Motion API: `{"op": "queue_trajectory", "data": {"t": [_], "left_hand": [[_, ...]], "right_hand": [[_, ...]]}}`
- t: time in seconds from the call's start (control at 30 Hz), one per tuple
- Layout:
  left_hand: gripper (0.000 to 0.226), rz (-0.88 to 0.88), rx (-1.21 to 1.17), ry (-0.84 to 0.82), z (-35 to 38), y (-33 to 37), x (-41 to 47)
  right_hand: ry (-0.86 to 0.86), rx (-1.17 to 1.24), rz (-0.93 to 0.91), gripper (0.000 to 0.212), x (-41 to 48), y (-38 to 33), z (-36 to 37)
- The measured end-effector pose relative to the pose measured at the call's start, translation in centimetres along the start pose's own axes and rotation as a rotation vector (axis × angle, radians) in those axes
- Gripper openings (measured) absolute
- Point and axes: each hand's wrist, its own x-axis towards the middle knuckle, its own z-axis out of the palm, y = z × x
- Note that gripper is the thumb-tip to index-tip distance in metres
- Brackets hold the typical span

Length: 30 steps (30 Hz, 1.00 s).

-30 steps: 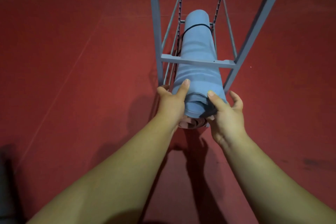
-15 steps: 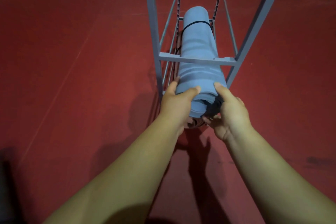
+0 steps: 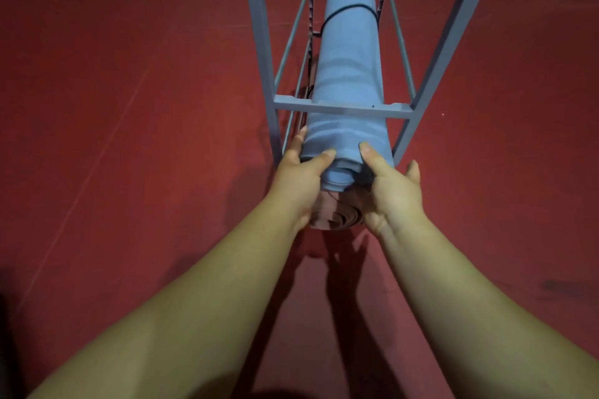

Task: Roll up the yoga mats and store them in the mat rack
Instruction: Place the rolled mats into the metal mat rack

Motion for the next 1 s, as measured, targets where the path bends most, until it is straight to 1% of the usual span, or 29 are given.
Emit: {"op": "queue_trajectory", "data": {"t": [0.1, 0.2, 0.27, 0.37, 0.43, 0.5, 0.6, 0.67, 0.73, 0.83, 0.93, 1.0], "left_hand": [[0.061, 0.004, 0.061, 0.023, -0.1, 0.0, 0.6], [0.063, 0.062, 0.196, 0.083, -0.1, -0.2, 0.1], [0.063, 0.083, 0.218, 0.121, 0.0, -0.2, -0.5], [0.060, 0.098, 0.228, 0.143, -0.2, -0.4, -1.5], [0.054, 0.123, 0.257, 0.143, -0.6, -0.6, -2.3], [0.049, 0.152, 0.295, 0.147, -1.3, -0.9, -3.5], [0.049, 0.181, 0.291, 0.190, -2.7, -1.1, -6.1], [0.049, 0.177, 0.301, 0.222, -4.4, -1.2, -8.4], [0.054, 0.153, 0.350, 0.269, -7.0, -1.3, -11.5], [0.064, 0.093, 0.436, 0.366, -12.6, -1.4, -16.5], [0.066, 0.050, 0.519, 0.502, -18.4, -0.8, -21.7], [0.069, 0.022, 0.555, 0.572, -22.0, -0.4, -25.6]], "right_hand": [[0.024, -0.005, -0.046, 0.130, 0.6, 0.5, 0.2], [0.012, -0.053, -0.073, 0.141, 0.3, 0.7, 0.5], [0.007, -0.093, -0.094, 0.142, 0.2, 0.8, 0.5], [-0.021, -0.150, -0.138, 0.123, 0.0, 1.1, -0.2], [-0.032, -0.202, -0.165, 0.112, -0.3, 1.3, -0.8], [-0.035, -0.240, -0.178, 0.109, -0.9, 1.7, -1.6], [-0.039, -0.323, -0.189, 0.110, -2.9, 2.9, -2.7], [-0.067, -0.382, -0.186, 0.101, -4.6, 4.5, -3.6], [-0.128, -0.450, -0.170, 0.088, -6.5, 6.3, -4.4], [-0.246, -0.545, -0.133, 0.077, -9.8, 9.4, -4.2], [-0.397, -0.661, -0.101, 0.060, -13.7, 12.8, -3.1], [-0.508, -0.777, -0.087, 0.055, -16.8, 15.4, -2.1]]}}
